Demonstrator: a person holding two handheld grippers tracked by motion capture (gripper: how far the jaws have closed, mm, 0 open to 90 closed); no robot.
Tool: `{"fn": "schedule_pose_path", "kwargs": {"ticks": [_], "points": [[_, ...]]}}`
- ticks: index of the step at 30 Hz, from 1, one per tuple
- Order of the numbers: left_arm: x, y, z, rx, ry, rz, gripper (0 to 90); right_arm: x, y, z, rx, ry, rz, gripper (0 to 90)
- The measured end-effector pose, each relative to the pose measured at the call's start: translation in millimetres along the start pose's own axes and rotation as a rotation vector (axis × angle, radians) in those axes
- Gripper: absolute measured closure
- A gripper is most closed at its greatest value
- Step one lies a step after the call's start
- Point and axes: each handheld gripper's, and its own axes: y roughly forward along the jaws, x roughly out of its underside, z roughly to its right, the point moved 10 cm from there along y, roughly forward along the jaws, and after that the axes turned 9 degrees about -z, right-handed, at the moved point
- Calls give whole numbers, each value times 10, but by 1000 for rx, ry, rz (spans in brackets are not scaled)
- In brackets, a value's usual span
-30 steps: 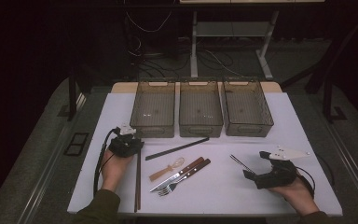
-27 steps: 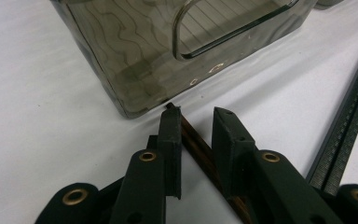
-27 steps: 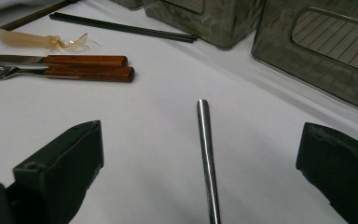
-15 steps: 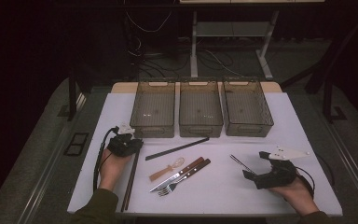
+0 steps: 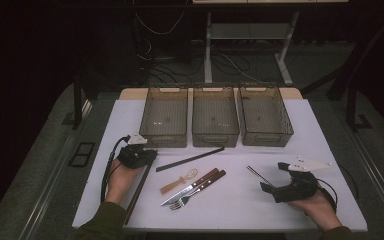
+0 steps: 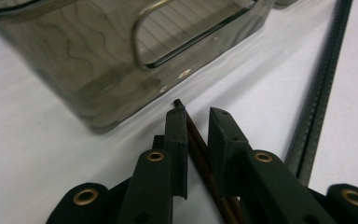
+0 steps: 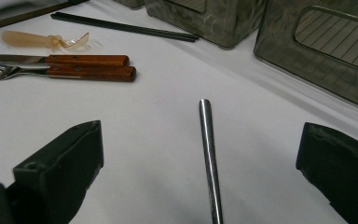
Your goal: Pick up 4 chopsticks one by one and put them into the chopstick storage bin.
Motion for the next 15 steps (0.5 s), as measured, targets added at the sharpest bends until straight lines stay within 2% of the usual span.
{"fn": "schedule_pose_path", "kwargs": {"ticks": [5, 15], "points": [[-35, 30, 50, 30, 35, 4, 772, -1, 1, -5, -1, 1, 0, 9], [-66, 53, 67, 33, 86, -3, 779, -1, 1, -8, -3, 1, 0, 9]]}}
